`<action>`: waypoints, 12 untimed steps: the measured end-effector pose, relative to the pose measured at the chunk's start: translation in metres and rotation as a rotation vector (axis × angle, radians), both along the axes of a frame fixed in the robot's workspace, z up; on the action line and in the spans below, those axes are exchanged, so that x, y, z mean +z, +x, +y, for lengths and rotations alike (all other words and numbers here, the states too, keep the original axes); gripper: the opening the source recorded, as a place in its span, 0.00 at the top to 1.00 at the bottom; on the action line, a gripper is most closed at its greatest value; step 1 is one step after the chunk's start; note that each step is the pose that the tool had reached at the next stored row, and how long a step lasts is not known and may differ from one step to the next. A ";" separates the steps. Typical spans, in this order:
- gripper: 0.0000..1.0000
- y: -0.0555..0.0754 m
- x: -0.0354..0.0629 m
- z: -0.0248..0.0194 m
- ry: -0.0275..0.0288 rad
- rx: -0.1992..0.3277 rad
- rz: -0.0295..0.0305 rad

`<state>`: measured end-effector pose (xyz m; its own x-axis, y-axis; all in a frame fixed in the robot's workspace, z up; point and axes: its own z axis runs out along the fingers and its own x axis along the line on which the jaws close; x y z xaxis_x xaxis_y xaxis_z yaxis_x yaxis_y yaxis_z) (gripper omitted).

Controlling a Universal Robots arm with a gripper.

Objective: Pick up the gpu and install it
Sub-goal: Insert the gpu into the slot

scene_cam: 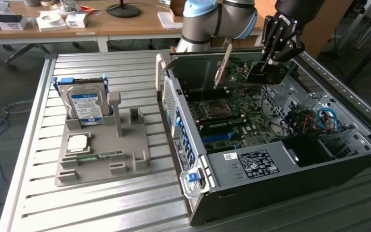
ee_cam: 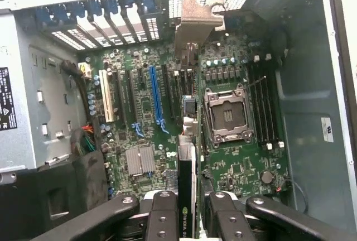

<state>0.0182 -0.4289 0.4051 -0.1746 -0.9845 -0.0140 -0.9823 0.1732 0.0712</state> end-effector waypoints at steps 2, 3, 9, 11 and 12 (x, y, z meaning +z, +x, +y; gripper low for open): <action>0.74 0.000 0.0000 0.0000 0.0000 0.001 0.0000; 0.74 0.000 -0.0001 0.0000 0.0001 0.007 0.0000; 0.74 0.000 -0.0010 0.0000 0.0010 0.055 -0.0028; 0.74 -0.001 -0.0019 0.0000 0.0007 0.065 -0.0052; 0.74 -0.001 -0.0024 0.0000 0.0008 0.070 -0.0064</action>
<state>0.0175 -0.4289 0.4026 -0.1050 -0.9943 -0.0157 -0.9925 0.1038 0.0650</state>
